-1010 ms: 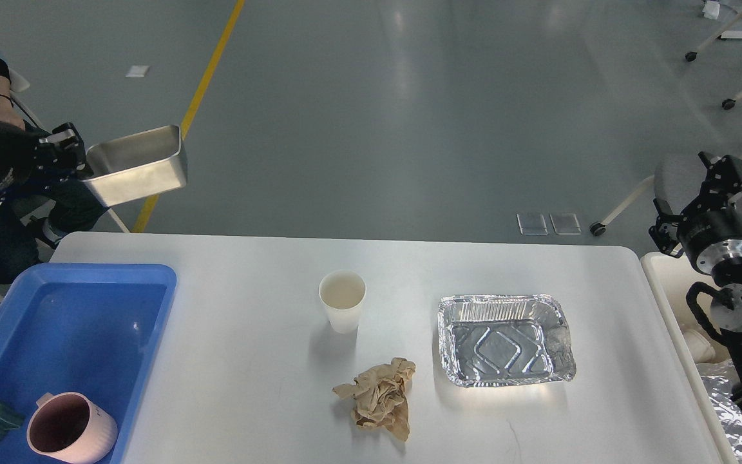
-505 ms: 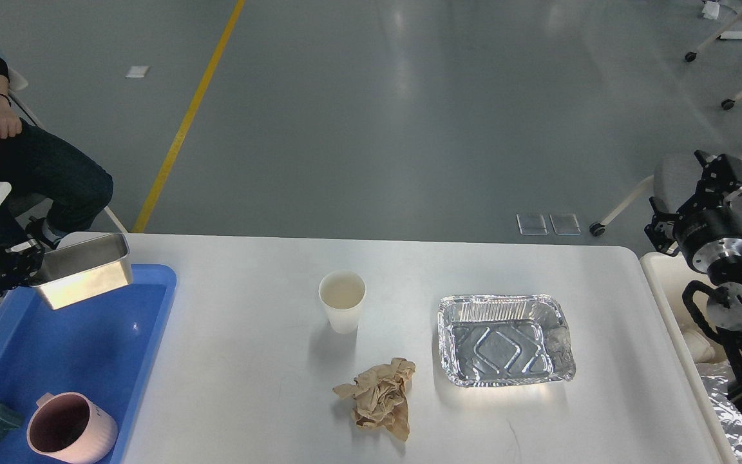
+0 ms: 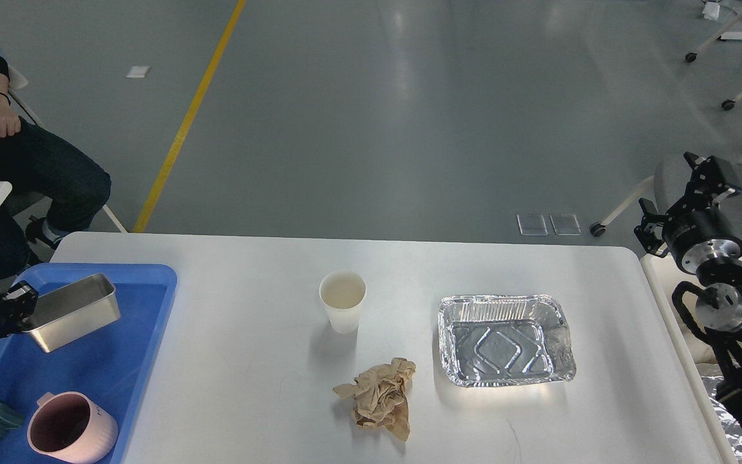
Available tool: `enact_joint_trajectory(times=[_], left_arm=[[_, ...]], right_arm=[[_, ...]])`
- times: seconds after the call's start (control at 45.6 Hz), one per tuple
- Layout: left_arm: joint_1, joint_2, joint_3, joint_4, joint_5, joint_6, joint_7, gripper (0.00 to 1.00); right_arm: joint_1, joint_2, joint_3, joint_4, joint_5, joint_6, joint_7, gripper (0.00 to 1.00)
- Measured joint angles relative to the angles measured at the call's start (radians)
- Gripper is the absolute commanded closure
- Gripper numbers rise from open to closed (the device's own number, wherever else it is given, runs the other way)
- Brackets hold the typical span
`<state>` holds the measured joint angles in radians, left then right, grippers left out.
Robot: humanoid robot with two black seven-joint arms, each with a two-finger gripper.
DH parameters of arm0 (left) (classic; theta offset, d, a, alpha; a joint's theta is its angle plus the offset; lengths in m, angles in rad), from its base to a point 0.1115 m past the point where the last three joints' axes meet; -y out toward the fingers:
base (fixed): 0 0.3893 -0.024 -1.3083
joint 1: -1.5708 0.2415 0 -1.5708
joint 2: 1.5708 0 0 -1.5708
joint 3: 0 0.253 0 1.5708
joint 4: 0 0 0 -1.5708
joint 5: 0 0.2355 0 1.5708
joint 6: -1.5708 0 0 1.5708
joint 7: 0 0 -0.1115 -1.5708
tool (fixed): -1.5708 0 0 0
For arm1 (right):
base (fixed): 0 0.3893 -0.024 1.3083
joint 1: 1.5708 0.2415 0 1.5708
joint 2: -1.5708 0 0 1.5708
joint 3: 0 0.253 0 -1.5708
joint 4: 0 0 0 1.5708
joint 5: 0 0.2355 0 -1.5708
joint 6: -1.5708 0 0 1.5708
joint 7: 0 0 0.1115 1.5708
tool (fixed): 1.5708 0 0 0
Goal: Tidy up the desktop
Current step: 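Lower the steel tray into the blue bin and release, then withdraw the left gripper and hold it above the blue bin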
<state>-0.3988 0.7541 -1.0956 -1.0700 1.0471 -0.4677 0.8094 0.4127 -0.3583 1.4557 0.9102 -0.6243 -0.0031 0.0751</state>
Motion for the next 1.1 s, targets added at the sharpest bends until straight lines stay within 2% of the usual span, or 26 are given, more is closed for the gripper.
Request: enact_joint_trajectory(times=[0.088,0.329,0.395,0.505,0.615,0.658,0.68,0.856,1.097], left_arm=[[0.001,-0.014,0.0,0.007,0.0,0.005,-0.005,1.0],[0.001,-0.045,0.0,0.037,-0.001,0.007,-0.012,0.69],[0.001,-0.046,-0.001,0.038,-0.004,0.007,-0.019,0.59],[0.001,-0.047,-0.008,0.038,-0.012,0.003,-0.029,0.33],[-0.001,-0.046,-0.025,0.038,-0.026,-0.003,-0.033,0.18],[-0.003,-0.046,-0.035,0.037,-0.036,-0.005,-0.033,0.04],[-0.006,-0.045,-0.04,0.037,-0.043,-0.006,-0.033,0.02],[-0.052,-0.042,-0.054,0.023,-0.078,-0.04,-0.031,0.02],[-0.267,-0.029,-0.055,0.02,-0.089,-0.15,-0.031,0.02]], right_arm=[[-0.002,0.001,0.0,0.0,0.0,0.0,0.0,0.0],[-0.003,0.001,0.0,0.001,0.0,0.0,0.0,0.0],[-0.004,0.001,0.0,0.001,0.0,0.0,0.0,0.0],[-0.005,0.002,0.0,0.003,0.0,0.0,0.0,0.0],[-0.007,0.002,0.0,0.014,-0.001,0.0,0.0,0.0],[-0.007,0.002,0.0,0.016,-0.001,-0.001,0.0,0.0],[-0.007,0.002,0.0,0.017,-0.001,-0.001,0.0,0.0],[-0.007,0.002,0.0,0.018,-0.001,-0.002,-0.001,0.0],[-0.003,0.001,0.0,0.047,-0.001,-0.01,-0.003,0.0]])
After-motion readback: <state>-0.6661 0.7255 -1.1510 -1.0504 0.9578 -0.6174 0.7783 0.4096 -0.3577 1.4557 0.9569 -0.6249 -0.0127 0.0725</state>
